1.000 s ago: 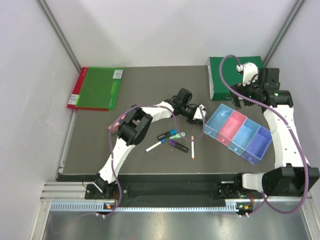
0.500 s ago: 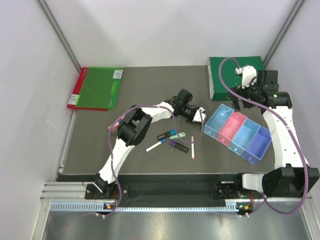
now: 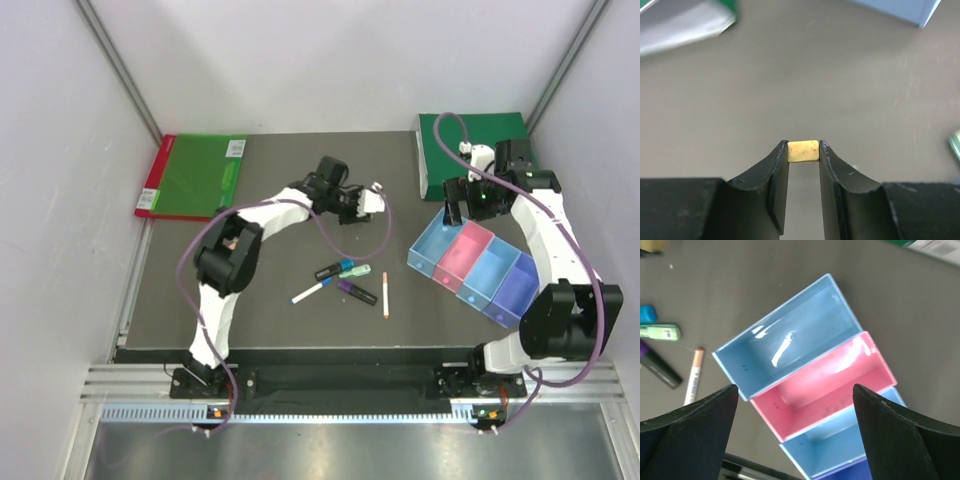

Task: Sort the stationery into containers
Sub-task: Pick up the stationery from the center of the board, then move the storage box to the center of the board.

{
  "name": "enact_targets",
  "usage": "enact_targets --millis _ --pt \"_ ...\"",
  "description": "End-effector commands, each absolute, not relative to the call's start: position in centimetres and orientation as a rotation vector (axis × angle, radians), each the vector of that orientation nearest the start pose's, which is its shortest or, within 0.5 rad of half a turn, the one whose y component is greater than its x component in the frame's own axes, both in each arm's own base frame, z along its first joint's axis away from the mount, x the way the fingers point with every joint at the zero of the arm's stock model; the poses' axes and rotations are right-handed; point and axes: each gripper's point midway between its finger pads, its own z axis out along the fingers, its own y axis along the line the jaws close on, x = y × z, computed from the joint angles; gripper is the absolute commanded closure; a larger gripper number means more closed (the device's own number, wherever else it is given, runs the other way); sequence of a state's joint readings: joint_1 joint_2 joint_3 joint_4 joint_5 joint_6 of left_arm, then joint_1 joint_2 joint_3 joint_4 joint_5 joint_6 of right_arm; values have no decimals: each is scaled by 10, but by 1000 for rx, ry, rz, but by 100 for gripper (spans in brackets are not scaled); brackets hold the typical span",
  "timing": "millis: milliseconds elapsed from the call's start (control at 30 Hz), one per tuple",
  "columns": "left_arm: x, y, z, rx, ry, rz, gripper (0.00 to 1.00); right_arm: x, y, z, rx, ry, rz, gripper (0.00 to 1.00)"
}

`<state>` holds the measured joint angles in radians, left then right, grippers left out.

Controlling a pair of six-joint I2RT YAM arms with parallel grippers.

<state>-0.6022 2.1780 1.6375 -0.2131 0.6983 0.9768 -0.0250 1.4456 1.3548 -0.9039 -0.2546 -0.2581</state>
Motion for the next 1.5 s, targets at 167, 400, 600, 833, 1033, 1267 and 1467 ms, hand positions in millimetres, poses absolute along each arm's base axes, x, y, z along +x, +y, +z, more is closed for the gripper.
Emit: enact_targets --millis 167,400,600,833,1033,1267,1467 --pt "402 -283 216 1506 1448 -474 100 336 44 157 -191 2584 404 7" --pt "380 -223 278 1393 1436 -382 100 331 37 115 -103 2699 394 13" --pt "358 -206 303 1367 1389 -332 100 336 24 97 -45 2738 322 21" --pt "356 -200 309 1341 1398 -328 100 345 21 76 7 2772 296 29" --pt "358 -199 310 1326 1405 -334 100 355 26 69 -32 2777 281 43" --pt "356 -197 308 1327 1416 -334 100 367 56 72 -145 2756 290 51" --pt "350 -194 306 1324 1424 -338 100 379 84 73 -198 2744 305 60"
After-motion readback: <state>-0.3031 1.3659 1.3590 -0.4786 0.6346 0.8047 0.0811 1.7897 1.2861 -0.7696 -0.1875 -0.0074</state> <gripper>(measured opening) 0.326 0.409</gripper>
